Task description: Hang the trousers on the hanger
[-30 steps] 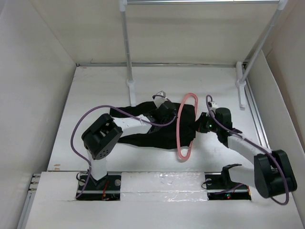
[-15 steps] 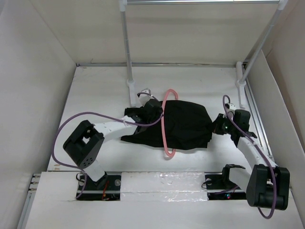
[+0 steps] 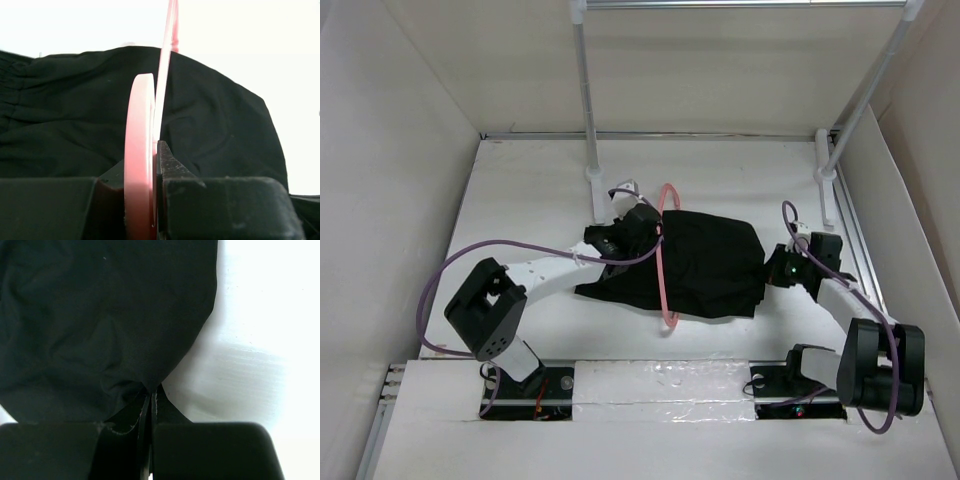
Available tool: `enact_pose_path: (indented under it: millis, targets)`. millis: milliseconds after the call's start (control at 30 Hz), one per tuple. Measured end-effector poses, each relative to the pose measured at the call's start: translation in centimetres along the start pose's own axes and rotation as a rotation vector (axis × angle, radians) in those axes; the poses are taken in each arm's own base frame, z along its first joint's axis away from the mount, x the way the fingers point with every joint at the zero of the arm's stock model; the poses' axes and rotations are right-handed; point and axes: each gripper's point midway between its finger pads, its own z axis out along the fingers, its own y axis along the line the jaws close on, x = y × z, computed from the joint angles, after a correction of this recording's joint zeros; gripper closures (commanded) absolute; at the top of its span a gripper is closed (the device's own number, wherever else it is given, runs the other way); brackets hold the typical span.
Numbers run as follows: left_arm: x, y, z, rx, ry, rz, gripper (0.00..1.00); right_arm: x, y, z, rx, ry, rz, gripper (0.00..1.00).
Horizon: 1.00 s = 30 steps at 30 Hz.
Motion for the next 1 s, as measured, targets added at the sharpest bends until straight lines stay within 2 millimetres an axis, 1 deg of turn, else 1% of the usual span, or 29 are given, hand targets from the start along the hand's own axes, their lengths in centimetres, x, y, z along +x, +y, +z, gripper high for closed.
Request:
enact_pose_path:
  millis: [100, 267, 367, 400, 500, 567, 600, 667, 700, 767, 800, 867, 933, 1000]
  targets:
    - [-0.6, -1.1, -0.5, 0.007, -0.002, 0.018, 1.0, 0.4, -0.3, 0.3, 0.003, 0.017, 0.004, 1.0]
    - [-1.4, -1.9, -1.1, 0.004, 0.005, 0.045, 1.0, 1.4, -1.1, 1.2, 0.01, 0.06, 0.028, 1.0]
    - [-2.1, -2.8, -1.6, 0.013, 0.004, 0.053, 1.0, 1.7, -1.2, 1.4, 0.009, 0.074, 0.036, 0.71]
    - [-2.3, -3.2, -1.8, 0.018, 0.001, 0.059, 1.0, 1.6, -1.1, 1.4, 0.003, 0.071, 0.034, 0.53]
    - [-2.8, -4.5, -2.6, 0.034, -0.007, 0.089, 1.0, 0.6, 0.0, 0.9, -0.035, 0.04, 0.007, 0.33]
    - [-3.4, -5.7, -3.5, 0.05, -0.009, 0.112, 1.0, -0.5, 0.9, 0.0, -0.05, 0.019, -0.016, 0.28]
    - [-3.8, -6.6, -4.0, 0.061, -0.01, 0.124, 1.0, -1.5, 1.6, -0.7, -0.058, -0.004, -0.039, 0.24]
    - [-5.4, -8.8, -5.2, 0.094, -0.019, 0.135, 1.0, -4.3, 3.7, -2.8, -0.08, -0.073, -0.108, 0.21]
    - [-6.3, -10.1, -5.8, 0.119, -0.03, 0.135, 1.0, -6.0, 5.2, -4.1, -0.096, -0.116, -0.154, 0.21]
    - [-8.5, -13.0, -7.3, 0.172, -0.055, 0.128, 1.0, -9.3, 8.9, -6.7, -0.154, -0.212, -0.258, 0.21]
    - [-9.7, -14.5, -8.0, 0.2, -0.072, 0.123, 1.0, -10.5, 11.0, -7.9, -0.193, -0.251, -0.308, 0.21]
    - [-11.8, -16.8, -9.3, 0.245, -0.101, 0.115, 1.0, -11.6, 14.9, -9.7, -0.281, -0.296, -0.371, 0.19]
    - [-13.2, -18.4, -10.2, 0.277, -0.118, 0.113, 1.0, -11.6, 18.2, -11.3, -0.362, -0.312, -0.399, 0.15]
    - [-14.3, -19.5, -10.8, 0.298, -0.129, 0.118, 1.0, -11.5, 20.8, -12.8, -0.429, -0.328, -0.403, 0.11]
